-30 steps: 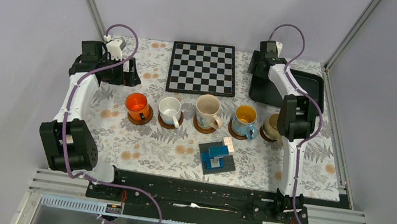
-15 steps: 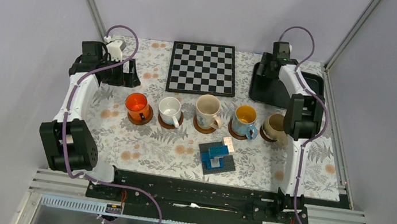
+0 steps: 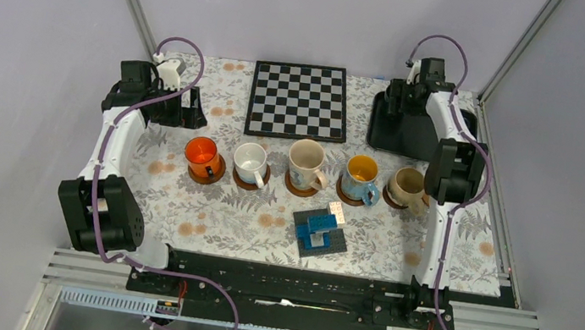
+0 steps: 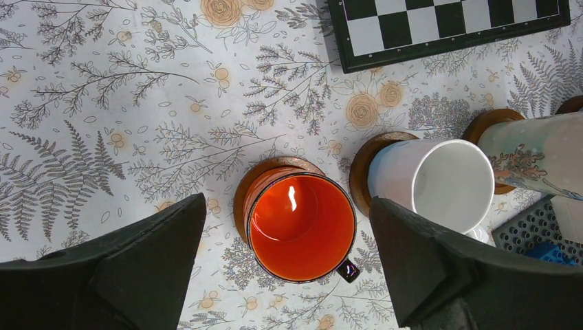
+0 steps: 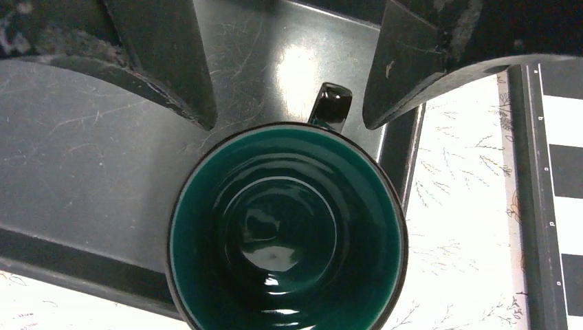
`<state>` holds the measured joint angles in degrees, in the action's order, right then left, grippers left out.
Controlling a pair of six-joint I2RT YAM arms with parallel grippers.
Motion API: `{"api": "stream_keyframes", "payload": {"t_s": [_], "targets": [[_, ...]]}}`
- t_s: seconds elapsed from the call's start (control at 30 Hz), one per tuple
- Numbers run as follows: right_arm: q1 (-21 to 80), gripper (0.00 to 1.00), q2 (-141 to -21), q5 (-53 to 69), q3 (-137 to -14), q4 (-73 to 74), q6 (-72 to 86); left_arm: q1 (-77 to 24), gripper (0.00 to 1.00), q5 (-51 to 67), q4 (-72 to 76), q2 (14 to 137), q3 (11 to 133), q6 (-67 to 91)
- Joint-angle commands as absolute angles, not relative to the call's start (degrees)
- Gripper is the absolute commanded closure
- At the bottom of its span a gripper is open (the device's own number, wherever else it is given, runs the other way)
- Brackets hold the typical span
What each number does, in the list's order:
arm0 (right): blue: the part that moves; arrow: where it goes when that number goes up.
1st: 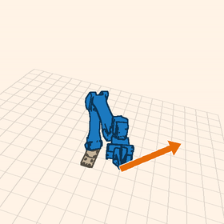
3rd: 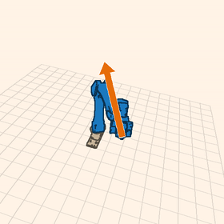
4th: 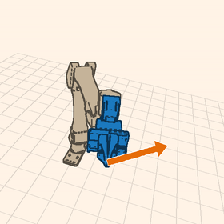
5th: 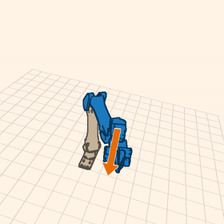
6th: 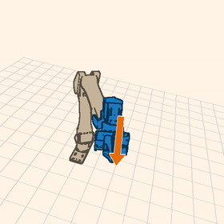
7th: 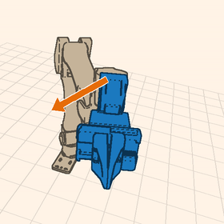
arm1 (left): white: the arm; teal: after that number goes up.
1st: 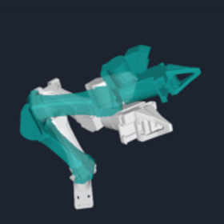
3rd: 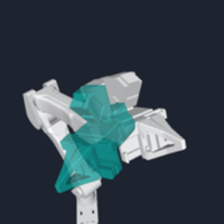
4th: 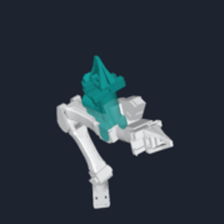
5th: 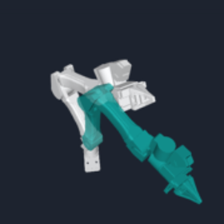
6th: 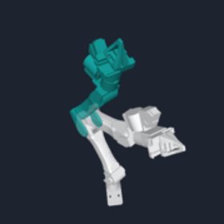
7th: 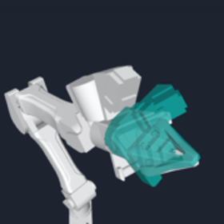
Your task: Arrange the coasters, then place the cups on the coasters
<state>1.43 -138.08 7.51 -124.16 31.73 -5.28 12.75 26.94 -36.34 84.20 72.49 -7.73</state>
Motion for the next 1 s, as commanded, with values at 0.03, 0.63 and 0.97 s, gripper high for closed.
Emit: {"api": "stream_keyframes", "payload": {"t_s": [0.03, 0.63, 0.97], "targets": [[1.5, 0.22, -141.4, 9.1, -129.7, 36.1, -9.2, 12.8, 0.01, 27.3, -34.9, 83.4, 72.7, -8.0], [0.7, 1.0, -141.5, 7.0, -130.1, 35.4, -10.8, 12.8, 0.01, 27.4, -35.4, 83.4, 73.1, -8.1], [0.4, 1.0, -129.0, 11.5, -118.2, 27.5, -15.9, 12.8, 0.01, 28.3, -35.5, 82.7, 72.2, -8.4]]}}
